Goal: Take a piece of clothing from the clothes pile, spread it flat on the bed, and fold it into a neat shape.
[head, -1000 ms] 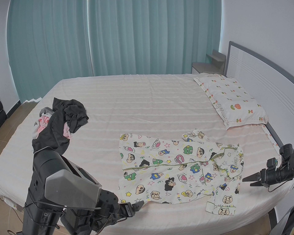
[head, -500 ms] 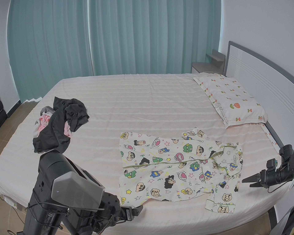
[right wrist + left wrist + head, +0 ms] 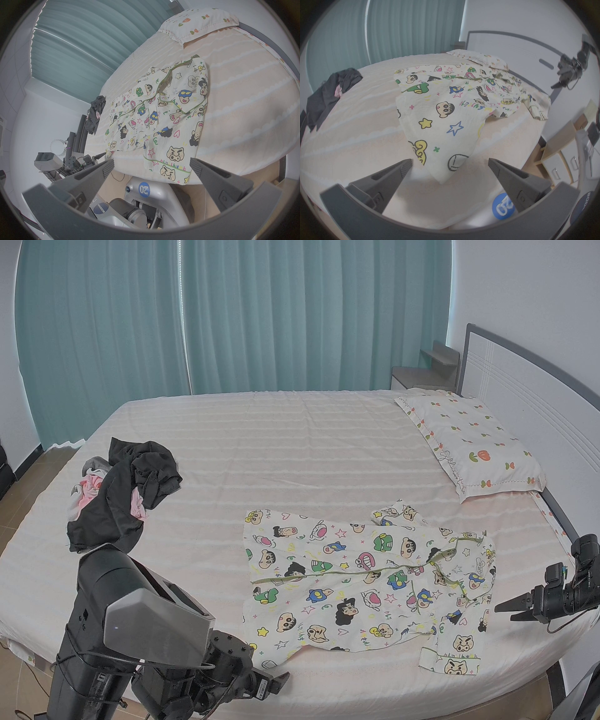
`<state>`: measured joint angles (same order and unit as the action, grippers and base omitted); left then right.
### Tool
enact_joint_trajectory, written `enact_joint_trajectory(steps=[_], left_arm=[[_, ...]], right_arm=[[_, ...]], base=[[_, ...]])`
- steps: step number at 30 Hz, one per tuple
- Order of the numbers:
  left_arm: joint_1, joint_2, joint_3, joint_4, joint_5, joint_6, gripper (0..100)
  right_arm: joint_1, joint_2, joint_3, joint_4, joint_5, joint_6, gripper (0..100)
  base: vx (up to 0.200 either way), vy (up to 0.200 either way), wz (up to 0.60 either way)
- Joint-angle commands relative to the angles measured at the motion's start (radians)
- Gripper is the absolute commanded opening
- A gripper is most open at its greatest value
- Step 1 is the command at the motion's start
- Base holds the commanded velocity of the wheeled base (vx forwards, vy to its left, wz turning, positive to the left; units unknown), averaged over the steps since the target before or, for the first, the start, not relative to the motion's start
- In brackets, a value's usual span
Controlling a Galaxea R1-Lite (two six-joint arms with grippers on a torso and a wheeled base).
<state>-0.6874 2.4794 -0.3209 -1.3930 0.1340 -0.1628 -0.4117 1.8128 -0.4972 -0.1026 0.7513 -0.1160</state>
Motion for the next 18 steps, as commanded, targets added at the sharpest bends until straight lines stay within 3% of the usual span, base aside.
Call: enact_joint_trajectory(steps=[1,12,13,18], left_arm=[[0.005,-0.017,-0.038,0.022,0.002,0.020,100],[0.023,-0.050,-0.116,0.173,0.030,0.063,100],[0.025,-0.057,-0.116,0.196,0.030,0.077,0],[0.036,-0.068,-0.121,0.241,0.033,0.086,0]], right_arm=[[-0.001,-0.004,0.002,0.000,0.000,-0.001,100],[-0.002,-0.004,0.000,0.000,0.000,-0.001,100],[-0.002,-0.004,0.000,0.000,0.000,-0.001,100],[-0.002,-0.004,0.002,0.000,0.000,-0.001,100]], base=[[0.000,0.000,0.00],[0.000,0.000,0.00],[0.000,0.000,0.00],[0.000,0.000,0.00]])
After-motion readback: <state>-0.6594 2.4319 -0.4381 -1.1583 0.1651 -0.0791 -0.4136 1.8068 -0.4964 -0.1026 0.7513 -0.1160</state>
